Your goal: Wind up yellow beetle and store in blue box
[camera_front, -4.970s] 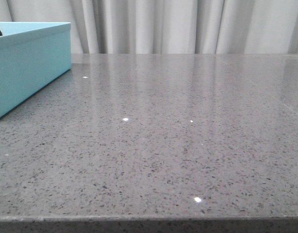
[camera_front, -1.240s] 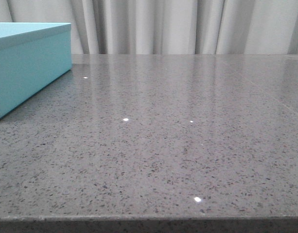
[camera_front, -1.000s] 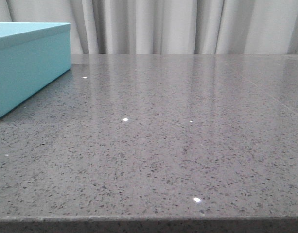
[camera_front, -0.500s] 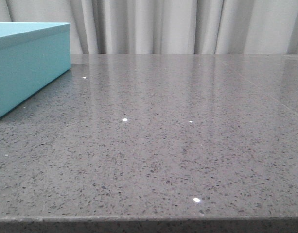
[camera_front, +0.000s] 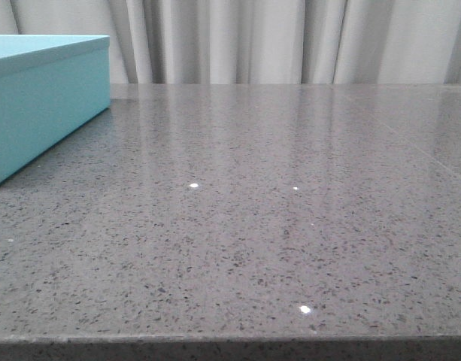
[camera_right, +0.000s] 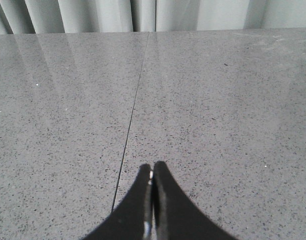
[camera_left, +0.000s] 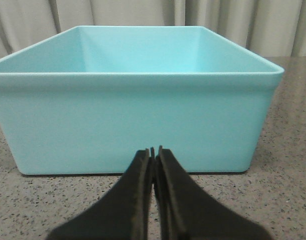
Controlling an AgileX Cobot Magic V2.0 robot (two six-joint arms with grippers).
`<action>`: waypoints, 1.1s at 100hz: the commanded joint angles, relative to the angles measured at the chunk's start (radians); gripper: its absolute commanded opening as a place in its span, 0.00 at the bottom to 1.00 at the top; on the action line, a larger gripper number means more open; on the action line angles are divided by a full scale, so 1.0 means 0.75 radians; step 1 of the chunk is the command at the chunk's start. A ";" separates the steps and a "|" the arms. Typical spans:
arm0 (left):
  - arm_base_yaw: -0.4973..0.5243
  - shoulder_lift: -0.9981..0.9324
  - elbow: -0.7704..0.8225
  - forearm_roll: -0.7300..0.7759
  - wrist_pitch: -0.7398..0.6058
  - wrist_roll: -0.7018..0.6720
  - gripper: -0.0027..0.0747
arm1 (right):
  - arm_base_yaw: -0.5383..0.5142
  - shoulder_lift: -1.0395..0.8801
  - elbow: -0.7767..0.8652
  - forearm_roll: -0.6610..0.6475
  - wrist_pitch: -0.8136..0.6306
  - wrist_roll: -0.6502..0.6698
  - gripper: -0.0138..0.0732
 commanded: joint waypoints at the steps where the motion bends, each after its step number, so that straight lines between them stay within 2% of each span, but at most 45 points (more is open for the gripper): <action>1: 0.001 -0.044 0.031 -0.005 -0.102 -0.007 0.01 | 0.002 0.019 -0.035 0.006 -0.104 -0.016 0.08; 60: 0.001 -0.044 0.031 -0.005 -0.102 -0.007 0.01 | 0.002 0.019 -0.034 0.006 -0.123 -0.016 0.08; 76: 0.001 -0.044 0.031 -0.005 -0.102 -0.007 0.01 | 0.002 -0.002 0.022 0.000 -0.315 -0.016 0.08; 93: 0.001 -0.044 0.031 -0.005 -0.102 -0.007 0.01 | -0.002 -0.101 0.158 -0.100 -0.592 0.024 0.08; 110: 0.001 -0.044 0.031 -0.005 -0.102 -0.007 0.01 | -0.031 -0.210 0.288 -0.252 -0.638 0.208 0.08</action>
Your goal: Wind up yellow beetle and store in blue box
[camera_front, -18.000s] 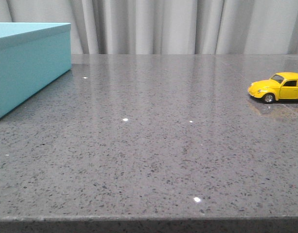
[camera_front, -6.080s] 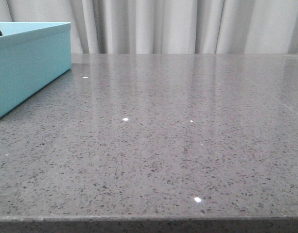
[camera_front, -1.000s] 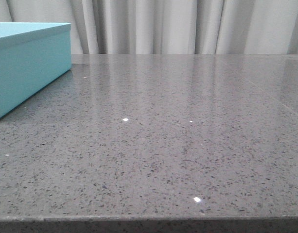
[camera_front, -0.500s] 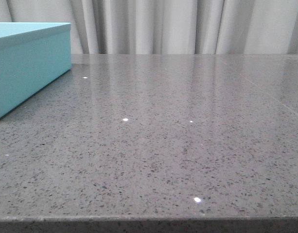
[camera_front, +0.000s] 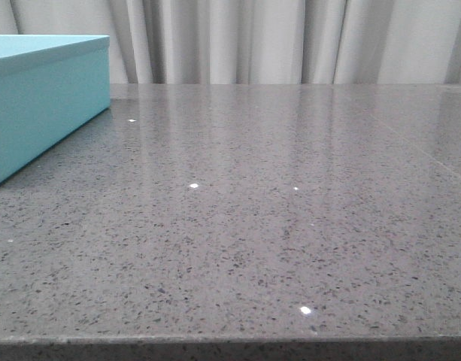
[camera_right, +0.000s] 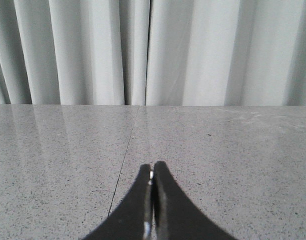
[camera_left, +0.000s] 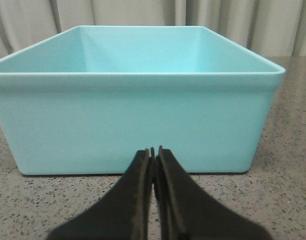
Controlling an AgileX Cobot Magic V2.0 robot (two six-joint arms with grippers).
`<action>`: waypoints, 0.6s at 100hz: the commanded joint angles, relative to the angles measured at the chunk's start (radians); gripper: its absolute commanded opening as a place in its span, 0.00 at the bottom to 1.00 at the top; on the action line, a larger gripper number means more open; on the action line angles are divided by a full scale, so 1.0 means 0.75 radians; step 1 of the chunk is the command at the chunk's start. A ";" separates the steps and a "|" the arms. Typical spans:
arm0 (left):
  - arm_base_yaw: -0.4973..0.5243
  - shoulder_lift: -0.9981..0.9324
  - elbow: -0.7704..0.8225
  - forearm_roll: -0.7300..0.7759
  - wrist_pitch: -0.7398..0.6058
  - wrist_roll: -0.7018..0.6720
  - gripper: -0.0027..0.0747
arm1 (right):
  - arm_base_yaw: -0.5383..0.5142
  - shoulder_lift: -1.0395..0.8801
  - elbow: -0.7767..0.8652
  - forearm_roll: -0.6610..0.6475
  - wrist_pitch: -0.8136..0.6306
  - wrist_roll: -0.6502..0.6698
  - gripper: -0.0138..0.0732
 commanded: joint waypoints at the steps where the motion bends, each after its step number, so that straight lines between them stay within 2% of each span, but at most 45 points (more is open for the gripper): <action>1: -0.001 -0.044 0.031 -0.005 -0.102 -0.007 0.01 | -0.021 -0.032 0.027 -0.082 -0.135 0.088 0.08; 31: -0.001 -0.044 0.031 -0.005 -0.102 -0.007 0.01 | -0.038 -0.250 0.252 -0.091 -0.136 0.097 0.08; 44: -0.001 -0.044 0.031 -0.005 -0.102 -0.007 0.01 | -0.044 -0.274 0.251 -0.091 -0.044 0.097 0.08; 60: -0.001 -0.044 0.031 -0.005 -0.102 -0.007 0.01 | -0.044 -0.274 0.251 -0.091 -0.044 0.097 0.08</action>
